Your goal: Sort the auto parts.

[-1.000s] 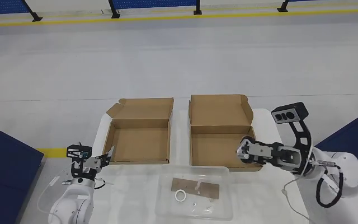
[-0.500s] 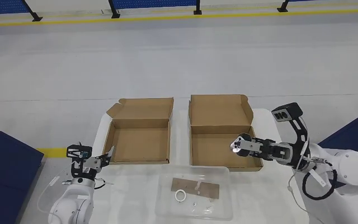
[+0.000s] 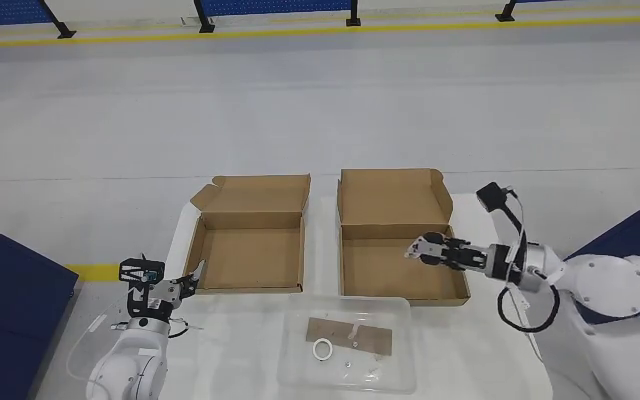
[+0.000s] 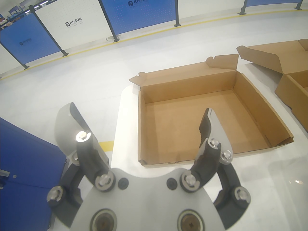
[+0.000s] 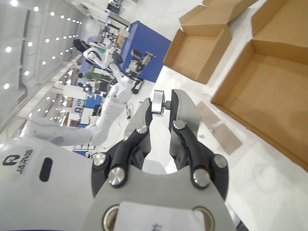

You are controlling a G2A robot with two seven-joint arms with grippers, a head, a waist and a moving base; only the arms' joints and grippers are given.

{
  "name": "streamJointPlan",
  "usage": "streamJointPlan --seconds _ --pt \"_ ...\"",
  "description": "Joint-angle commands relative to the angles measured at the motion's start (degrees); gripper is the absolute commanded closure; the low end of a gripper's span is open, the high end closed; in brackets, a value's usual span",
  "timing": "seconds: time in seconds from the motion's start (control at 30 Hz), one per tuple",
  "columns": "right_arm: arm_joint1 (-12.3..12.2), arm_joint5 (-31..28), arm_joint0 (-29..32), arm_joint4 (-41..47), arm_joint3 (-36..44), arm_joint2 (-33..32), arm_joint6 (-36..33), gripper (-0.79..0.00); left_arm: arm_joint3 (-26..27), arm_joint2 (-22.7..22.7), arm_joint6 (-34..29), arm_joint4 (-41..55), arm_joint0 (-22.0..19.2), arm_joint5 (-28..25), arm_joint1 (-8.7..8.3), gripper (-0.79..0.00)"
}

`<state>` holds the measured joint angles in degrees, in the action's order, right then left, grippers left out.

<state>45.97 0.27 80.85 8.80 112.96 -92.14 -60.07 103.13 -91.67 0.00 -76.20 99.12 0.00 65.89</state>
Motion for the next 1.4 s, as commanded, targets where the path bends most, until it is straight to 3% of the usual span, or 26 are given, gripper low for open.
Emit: streamJointPlan --seconds 0.0,0.17,0.63,0.77,1.37 --pt "-0.09 1.12 -0.62 -4.21 -0.59 1.11 0.19 0.0 0.0 0.0 0.0 0.0 0.0 0.0 0.0 -0.785" --pt "-0.16 3.16 -2.0 -10.88 -2.53 3.66 0.9 0.0 0.0 0.0 0.0 0.0 0.0 0.0 0.0 -0.785" --pt "-0.11 1.7 -2.11 -10.98 -1.99 3.95 1.39 0.0 0.0 0.0 0.0 0.0 0.0 0.0 0.0 -0.785" --pt "-0.14 4.77 -2.52 -16.67 -1.99 5.58 2.57 0.0 0.0 0.0 0.0 0.0 0.0 0.0 0.0 -0.785" --pt "2.43 18.49 -18.49 -39.56 -16.95 26.23 0.73 0.0 0.0 0.0 0.0 0.0 0.0 0.0 0.0 -0.785"
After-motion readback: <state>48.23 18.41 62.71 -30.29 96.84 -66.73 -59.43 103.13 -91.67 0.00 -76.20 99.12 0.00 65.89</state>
